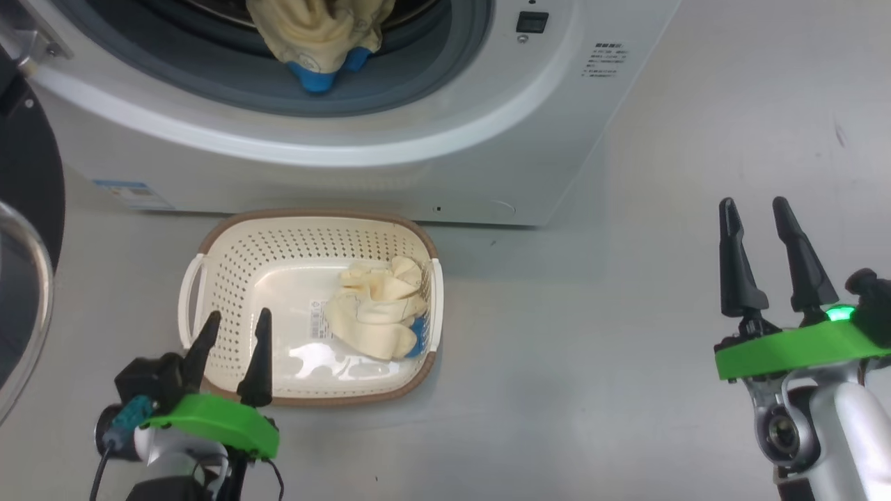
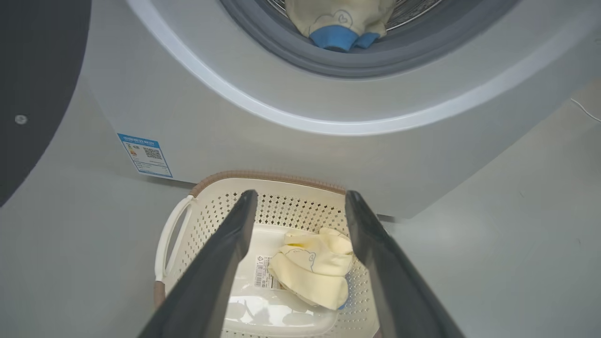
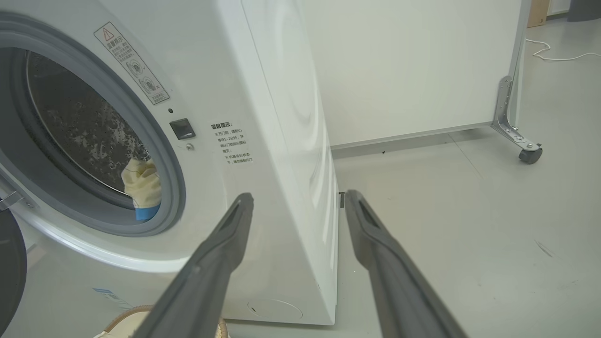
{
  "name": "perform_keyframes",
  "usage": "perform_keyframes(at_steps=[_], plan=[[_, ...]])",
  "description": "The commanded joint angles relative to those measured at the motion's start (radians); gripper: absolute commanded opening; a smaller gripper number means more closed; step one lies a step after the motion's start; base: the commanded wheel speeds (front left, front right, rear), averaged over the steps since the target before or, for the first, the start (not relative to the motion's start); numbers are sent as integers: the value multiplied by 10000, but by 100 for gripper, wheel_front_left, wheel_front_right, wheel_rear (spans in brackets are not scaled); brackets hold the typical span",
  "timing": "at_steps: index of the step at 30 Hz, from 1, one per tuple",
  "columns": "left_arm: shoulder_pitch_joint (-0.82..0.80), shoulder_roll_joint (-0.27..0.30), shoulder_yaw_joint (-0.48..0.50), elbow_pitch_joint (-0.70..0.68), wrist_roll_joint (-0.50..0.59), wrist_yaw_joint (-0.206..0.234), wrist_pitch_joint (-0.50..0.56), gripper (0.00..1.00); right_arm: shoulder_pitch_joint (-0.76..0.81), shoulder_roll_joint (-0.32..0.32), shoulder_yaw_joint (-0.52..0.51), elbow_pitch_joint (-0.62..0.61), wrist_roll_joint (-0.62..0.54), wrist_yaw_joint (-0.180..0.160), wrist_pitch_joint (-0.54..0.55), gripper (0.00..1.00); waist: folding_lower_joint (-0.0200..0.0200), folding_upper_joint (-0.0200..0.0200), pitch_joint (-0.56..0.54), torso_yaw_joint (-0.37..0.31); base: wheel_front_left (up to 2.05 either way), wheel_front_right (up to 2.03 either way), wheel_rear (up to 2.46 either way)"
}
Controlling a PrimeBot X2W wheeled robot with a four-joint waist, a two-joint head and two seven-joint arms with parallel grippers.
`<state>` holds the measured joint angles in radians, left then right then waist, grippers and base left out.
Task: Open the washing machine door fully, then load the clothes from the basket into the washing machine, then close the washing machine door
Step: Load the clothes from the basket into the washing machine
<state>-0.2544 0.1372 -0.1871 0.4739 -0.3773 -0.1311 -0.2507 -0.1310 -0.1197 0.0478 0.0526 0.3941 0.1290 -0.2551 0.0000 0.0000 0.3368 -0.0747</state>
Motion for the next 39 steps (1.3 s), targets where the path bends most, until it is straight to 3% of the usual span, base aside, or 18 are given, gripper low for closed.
perform_keyframes(at_steps=[1, 22, 39], plan=[[-339, 170, 201, -74, -77, 4, -111, 100, -330, -47, 123, -366, -75, 17, -67, 100, 0, 0, 416, -77, 0, 0, 0], [-3529, 847, -3438, 3696, -2195, 4, -111, 100, -1961, 513, 465, -645, -229, 17, -67, 100, 0, 0, 3027, -950, 0, 0, 0], [-5565, 1703, -6468, 4577, -3917, 4, -111, 100, -2422, 647, 884, -1030, -358, 17, -67, 100, 0, 0, 4409, -1442, 0, 0, 0]])
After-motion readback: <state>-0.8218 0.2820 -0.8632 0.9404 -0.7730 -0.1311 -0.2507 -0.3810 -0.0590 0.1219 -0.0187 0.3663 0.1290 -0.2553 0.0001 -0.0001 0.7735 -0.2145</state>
